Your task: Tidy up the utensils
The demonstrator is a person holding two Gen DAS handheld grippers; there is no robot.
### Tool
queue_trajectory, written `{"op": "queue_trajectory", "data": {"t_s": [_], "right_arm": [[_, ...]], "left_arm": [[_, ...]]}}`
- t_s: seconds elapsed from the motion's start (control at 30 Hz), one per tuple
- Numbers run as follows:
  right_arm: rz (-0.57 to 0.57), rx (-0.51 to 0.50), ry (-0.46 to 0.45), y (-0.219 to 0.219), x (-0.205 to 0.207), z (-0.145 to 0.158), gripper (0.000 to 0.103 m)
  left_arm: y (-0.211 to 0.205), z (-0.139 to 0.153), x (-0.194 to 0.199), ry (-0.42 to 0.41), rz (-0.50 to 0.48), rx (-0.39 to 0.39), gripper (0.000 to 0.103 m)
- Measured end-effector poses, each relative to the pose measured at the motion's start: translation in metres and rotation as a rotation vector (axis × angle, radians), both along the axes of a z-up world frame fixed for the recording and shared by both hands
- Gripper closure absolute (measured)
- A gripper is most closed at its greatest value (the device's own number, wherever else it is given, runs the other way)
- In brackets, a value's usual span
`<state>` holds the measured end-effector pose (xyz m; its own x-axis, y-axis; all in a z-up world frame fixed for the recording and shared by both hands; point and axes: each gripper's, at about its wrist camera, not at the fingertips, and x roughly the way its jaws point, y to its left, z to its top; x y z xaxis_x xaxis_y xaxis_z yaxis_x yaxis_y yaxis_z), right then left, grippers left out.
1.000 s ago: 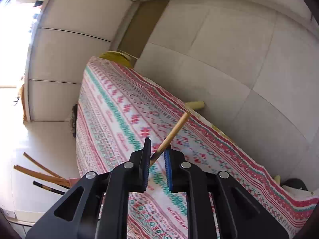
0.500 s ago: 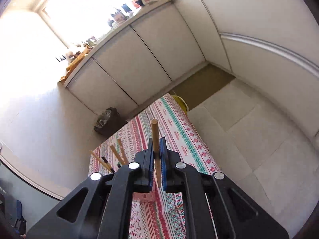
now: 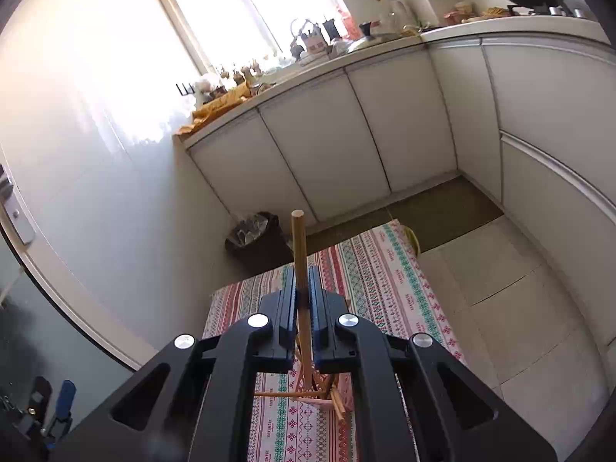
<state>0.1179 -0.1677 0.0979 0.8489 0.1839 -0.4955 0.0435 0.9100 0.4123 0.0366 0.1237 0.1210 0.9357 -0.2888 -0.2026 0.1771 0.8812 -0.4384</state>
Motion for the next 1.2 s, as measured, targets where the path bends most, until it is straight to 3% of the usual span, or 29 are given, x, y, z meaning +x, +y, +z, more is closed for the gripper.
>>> {"op": "queue_trajectory", "data": {"t_s": [0.1,0.2,0.27,0.4,0.5,0.73,0.9,1.1,1.2], "right_arm": [[0.037,-0.089,0.068,0.033,0.033,-0.037,0.095],[0.092,-0.096,0.110,0.053,0.044,-0.059,0.082],[0.118,-0.100,0.078,0.062,0.034,-0.053,0.067],[0.139,-0.100,0.004,0.072,0.006,-0.027,0.059],[0.140,-0.075,-0.032,0.073,-0.020,-0.011,0.047],[0.063,-0.084,-0.086,0.063,-0.077,-0.013,0.019],[-0.024,-0.142,-0.097,0.053,-0.108,-0.025,0.012],[-0.191,-0.256,-0.150,0.036,-0.147,-0.035,0.007],[-0.225,-0.294,-0.135,0.030,-0.159,-0.047,0.007]], "left_arm": [[0.006,0.001,0.000,0.005,0.007,-0.014,0.013],[0.015,0.003,-0.003,-0.004,0.015,-0.028,0.013],[0.020,0.004,-0.004,-0.004,0.020,-0.032,0.013],[0.023,0.005,-0.006,0.011,0.012,-0.048,0.013],[0.022,0.006,-0.009,0.013,0.010,-0.048,0.011],[0.006,0.001,-0.015,0.056,-0.003,-0.022,0.007],[-0.018,-0.011,-0.027,0.074,0.033,0.072,0.007],[-0.059,-0.024,-0.059,-0.013,0.186,0.283,0.007],[-0.070,-0.036,-0.065,-0.002,0.167,0.305,0.007]]}}
